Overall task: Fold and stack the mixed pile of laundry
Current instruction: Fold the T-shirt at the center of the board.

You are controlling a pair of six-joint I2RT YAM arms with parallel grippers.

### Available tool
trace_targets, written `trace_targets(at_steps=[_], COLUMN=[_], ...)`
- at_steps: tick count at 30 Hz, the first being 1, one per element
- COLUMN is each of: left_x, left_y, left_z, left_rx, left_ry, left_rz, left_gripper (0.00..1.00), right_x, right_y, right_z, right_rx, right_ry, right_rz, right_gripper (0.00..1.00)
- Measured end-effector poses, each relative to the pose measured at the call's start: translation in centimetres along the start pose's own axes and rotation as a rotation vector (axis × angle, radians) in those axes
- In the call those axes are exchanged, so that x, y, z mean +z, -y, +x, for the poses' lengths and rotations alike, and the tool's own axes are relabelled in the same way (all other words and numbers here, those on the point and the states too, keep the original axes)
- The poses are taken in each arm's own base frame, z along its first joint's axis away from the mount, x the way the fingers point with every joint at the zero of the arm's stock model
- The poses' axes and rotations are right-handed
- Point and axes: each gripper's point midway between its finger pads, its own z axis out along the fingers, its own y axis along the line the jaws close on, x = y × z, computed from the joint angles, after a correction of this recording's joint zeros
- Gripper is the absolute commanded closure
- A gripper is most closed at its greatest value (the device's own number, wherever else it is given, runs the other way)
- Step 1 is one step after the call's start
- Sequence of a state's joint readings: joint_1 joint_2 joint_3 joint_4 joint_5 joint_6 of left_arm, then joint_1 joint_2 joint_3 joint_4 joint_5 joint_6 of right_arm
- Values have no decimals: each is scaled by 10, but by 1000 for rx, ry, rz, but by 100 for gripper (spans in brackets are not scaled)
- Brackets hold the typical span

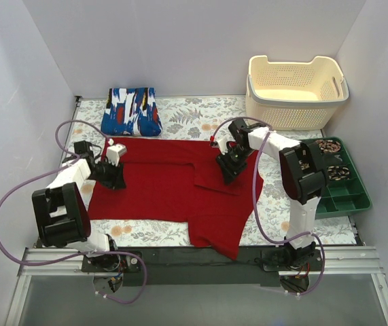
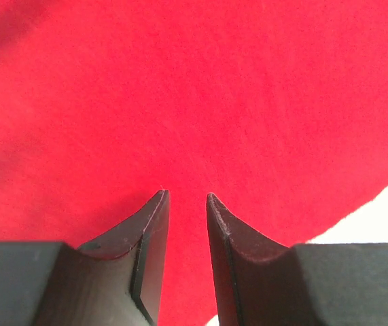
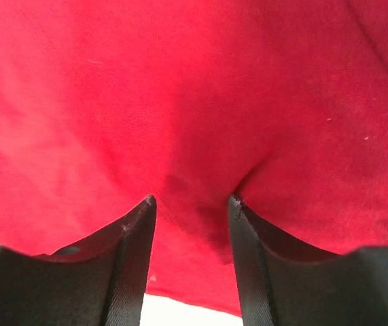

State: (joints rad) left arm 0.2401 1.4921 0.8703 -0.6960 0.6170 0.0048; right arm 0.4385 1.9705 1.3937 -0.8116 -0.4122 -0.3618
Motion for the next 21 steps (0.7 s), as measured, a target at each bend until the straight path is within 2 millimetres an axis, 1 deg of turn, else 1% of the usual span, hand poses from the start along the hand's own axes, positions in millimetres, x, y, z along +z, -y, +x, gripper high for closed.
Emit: trace_targets(at_steps=[1, 4, 6, 7, 9, 10, 12, 14, 16, 17, 19, 21], left_x=[0, 3, 6, 9, 11, 12, 14, 9, -3, -12, -31, -52], left_y=[3, 9, 7, 5, 1, -2, -9, -13, -9, -6, 5, 16], left_z=[9, 32, 39, 42, 38, 34, 23, 9, -6, -12, -17, -17], left_rx=[5, 15, 14, 9, -8, -15, -12, 11, 55, 83, 137, 190], left_ry=[-21, -84, -112, -126, -138, -141, -135, -120, -92, -73, -42, -16], left_rz=[2, 11, 14, 17, 35, 43, 47, 48, 58, 59, 56, 43], left_gripper=[73, 73, 73, 73, 73, 72, 69, 57, 51, 50, 49, 49], right_x=[5, 3, 0, -2, -6, -9, -13, -22, -40, -53, -82, -108], right_y=[5, 15, 24, 30, 39, 44, 49, 50, 42, 34, 12, -17], right_z=[4, 3, -1, -4, -10, -13, -16, -17, -15, -12, -1, 11], right_rx=[1, 23, 47, 59, 66, 60, 37, -1, -67, -105, -187, -297], right_ry=[-19, -16, -12, -7, 9, 19, 33, 43, 74, 99, 146, 205], right_rz=[10, 14, 15, 18, 29, 41, 58, 81, 101, 114, 135, 163], right_gripper=[50, 49, 48, 45, 43, 41, 39, 35, 33, 33, 34, 36])
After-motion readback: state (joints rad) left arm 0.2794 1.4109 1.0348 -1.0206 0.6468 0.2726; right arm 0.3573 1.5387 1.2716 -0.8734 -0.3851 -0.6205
